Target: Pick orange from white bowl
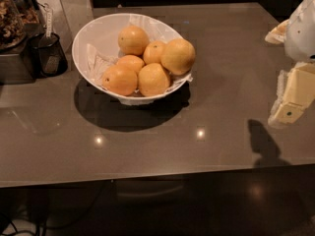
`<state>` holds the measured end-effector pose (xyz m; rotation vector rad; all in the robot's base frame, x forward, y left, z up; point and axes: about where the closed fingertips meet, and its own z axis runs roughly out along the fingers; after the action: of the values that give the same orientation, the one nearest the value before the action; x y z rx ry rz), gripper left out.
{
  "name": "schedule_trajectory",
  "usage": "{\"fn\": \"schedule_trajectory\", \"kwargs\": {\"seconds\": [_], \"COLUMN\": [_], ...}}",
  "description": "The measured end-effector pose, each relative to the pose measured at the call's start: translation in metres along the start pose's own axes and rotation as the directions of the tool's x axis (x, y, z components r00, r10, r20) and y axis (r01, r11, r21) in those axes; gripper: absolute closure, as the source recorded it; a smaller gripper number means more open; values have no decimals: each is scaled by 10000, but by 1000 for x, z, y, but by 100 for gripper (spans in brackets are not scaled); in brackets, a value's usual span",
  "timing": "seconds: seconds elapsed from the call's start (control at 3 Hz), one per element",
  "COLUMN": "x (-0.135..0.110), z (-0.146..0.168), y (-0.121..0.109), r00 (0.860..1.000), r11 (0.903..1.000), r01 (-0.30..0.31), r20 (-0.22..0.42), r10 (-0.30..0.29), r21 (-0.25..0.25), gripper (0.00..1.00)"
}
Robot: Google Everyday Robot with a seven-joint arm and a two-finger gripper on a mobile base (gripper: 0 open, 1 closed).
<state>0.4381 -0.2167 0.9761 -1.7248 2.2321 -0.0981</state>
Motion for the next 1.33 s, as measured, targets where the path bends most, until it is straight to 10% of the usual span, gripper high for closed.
{"fn": "schedule_trajectory", "kwargs": {"seconds": [0.67, 1.33], "x": [-11, -118], "z": [-1, 5], "y": [-13, -74], "r00": [9992, 9455], "r11": [9995, 9584], "r01": [318, 2851], "r20": [260, 1683], "r10": [-317, -2786], "r21": [-8, -148], "gripper": [0, 0]}}
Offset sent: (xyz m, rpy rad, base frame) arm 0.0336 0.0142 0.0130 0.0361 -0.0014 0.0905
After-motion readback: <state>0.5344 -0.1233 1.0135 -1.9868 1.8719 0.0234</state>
